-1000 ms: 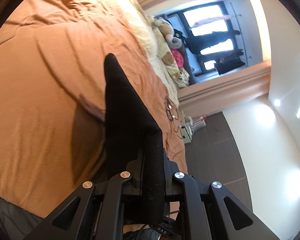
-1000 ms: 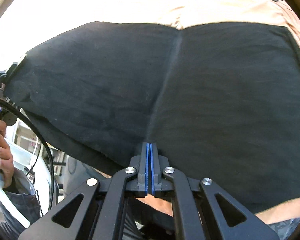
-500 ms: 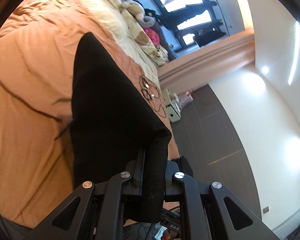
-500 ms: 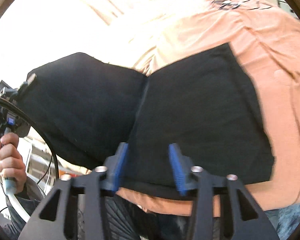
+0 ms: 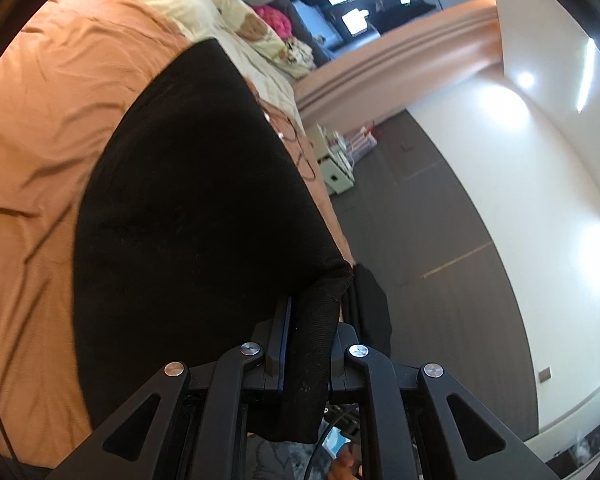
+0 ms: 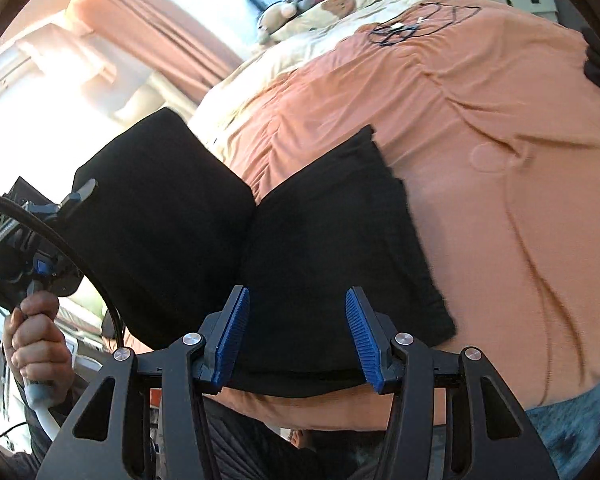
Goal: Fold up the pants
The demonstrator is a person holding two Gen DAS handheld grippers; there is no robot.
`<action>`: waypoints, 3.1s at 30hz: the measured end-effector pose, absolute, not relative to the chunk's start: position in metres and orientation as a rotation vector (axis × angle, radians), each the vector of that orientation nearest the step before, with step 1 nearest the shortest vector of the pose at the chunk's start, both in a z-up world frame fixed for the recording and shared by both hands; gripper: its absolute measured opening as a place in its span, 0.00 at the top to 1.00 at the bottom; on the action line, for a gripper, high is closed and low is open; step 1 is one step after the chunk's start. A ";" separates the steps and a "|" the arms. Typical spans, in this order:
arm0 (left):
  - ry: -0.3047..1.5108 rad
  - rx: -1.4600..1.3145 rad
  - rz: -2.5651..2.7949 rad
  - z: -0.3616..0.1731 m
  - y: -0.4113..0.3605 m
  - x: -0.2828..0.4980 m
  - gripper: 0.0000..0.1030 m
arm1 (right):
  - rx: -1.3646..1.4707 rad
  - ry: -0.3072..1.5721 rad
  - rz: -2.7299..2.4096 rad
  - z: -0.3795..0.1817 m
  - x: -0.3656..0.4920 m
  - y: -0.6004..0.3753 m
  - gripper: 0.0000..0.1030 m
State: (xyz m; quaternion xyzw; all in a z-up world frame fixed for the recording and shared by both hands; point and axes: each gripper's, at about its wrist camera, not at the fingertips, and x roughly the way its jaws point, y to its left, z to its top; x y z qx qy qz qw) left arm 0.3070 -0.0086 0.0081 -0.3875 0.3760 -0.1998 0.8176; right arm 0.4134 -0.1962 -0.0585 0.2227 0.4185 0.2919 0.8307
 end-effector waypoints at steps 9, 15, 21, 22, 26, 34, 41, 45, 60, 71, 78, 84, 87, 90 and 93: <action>0.957 -0.776 -0.469 -0.037 -0.073 0.342 0.88 | 0.532 0.886 0.573 -0.068 0.406 -0.241 0.53; 1.028 -0.747 -0.461 -0.055 -0.101 0.355 0.88 | 0.563 0.878 0.548 -0.065 0.394 -0.263 0.53; 1.088 -0.692 -0.498 -0.060 -0.120 0.361 0.65 | 0.607 0.887 0.588 -0.069 0.395 -0.269 0.48; 1.098 -0.696 -0.495 -0.062 -0.119 0.359 0.51 | 0.617 0.887 0.599 -0.069 0.394 -0.268 0.44; 1.090 -0.694 -0.415 -0.067 -0.098 0.353 0.42 | 0.606 0.901 0.600 -0.075 0.398 -0.263 0.43; 1.092 -0.713 -0.278 -0.083 -0.044 0.336 0.42 | 0.523 1.004 0.588 -0.086 0.418 -0.236 0.66; 1.096 -0.747 -0.161 -0.100 -0.002 0.319 0.42 | 0.461 1.020 0.583 -0.073 0.425 -0.227 0.95; 1.103 -0.767 -0.108 -0.110 0.010 0.315 0.42 | 0.433 1.020 0.555 -0.068 0.429 -0.231 0.95; 1.138 -0.810 -0.055 -0.139 0.030 0.291 0.42 | 0.377 1.049 0.480 -0.081 0.443 -0.221 0.72; 1.165 -0.896 -0.139 -0.164 0.030 0.279 0.43 | 0.525 1.096 0.563 -0.129 0.478 -0.227 0.59; 1.175 -0.889 -0.153 -0.162 0.032 0.277 0.53 | 0.583 1.108 0.557 -0.141 0.479 -0.226 0.61; 1.181 -0.864 -0.187 -0.143 0.050 0.275 0.71 | 0.565 1.103 0.575 -0.126 0.465 -0.212 0.71; 1.186 -0.840 -0.185 -0.137 0.052 0.271 0.73 | 0.548 1.112 0.581 -0.121 0.457 -0.204 0.73; 1.191 -0.832 -0.193 -0.135 0.057 0.267 0.74 | 0.557 1.115 0.599 -0.120 0.450 -0.196 0.74; 1.183 -0.834 -0.184 -0.131 0.066 0.263 0.75 | 0.572 1.138 0.635 -0.121 0.447 -0.190 0.77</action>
